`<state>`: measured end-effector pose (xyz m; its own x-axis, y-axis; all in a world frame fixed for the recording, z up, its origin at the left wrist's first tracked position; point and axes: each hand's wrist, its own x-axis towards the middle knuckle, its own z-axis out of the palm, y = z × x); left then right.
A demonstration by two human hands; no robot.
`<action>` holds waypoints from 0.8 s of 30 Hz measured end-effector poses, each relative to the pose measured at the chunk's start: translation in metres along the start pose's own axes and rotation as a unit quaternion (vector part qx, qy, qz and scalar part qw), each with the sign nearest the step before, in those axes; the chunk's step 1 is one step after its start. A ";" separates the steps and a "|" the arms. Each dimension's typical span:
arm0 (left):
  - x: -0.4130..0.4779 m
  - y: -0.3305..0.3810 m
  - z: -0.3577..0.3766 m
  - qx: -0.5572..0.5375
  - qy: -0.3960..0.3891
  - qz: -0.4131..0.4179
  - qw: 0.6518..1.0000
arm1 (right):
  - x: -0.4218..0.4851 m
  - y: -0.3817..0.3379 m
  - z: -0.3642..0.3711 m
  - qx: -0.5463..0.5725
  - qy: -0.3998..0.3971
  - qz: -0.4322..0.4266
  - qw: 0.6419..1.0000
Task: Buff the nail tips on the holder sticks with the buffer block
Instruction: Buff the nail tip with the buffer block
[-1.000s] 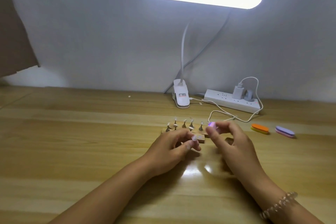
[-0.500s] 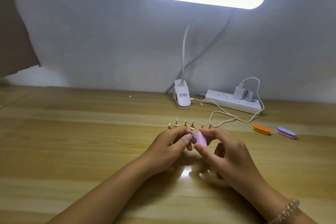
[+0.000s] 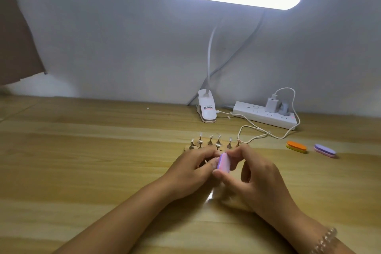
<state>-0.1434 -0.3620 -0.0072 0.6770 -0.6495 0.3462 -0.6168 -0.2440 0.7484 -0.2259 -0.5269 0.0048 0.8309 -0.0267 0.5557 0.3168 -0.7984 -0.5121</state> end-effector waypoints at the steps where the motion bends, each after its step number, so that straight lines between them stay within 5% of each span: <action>1: 0.001 -0.001 0.000 0.006 0.002 0.000 1.000 | 0.000 0.000 0.000 0.015 -0.008 0.007 1.000; 4: 0.001 0.000 0.000 0.000 0.004 0.000 1.000 | 0.006 0.004 -0.002 0.073 0.012 0.059 0.996; 10: 0.002 0.000 -0.001 0.006 -0.001 -0.015 1.000 | 0.001 -0.003 0.002 0.054 -0.027 0.012 0.998; 15: 0.001 0.004 0.001 -0.037 0.009 -0.011 0.999 | 0.005 0.001 -0.002 0.094 0.050 0.048 0.993; 20: 0.002 0.001 0.001 -0.031 -0.001 -0.016 0.999 | 0.000 -0.001 0.005 -0.002 -0.006 -0.011 1.000; 24: 0.002 -0.001 0.002 -0.048 -0.007 -0.016 0.999 | 0.007 0.009 0.004 0.084 0.029 0.069 0.994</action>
<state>-0.1427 -0.3644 -0.0083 0.6901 -0.6520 0.3140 -0.5526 -0.1946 0.8104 -0.2155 -0.5316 0.0020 0.8453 -0.1684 0.5070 0.2770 -0.6734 -0.6855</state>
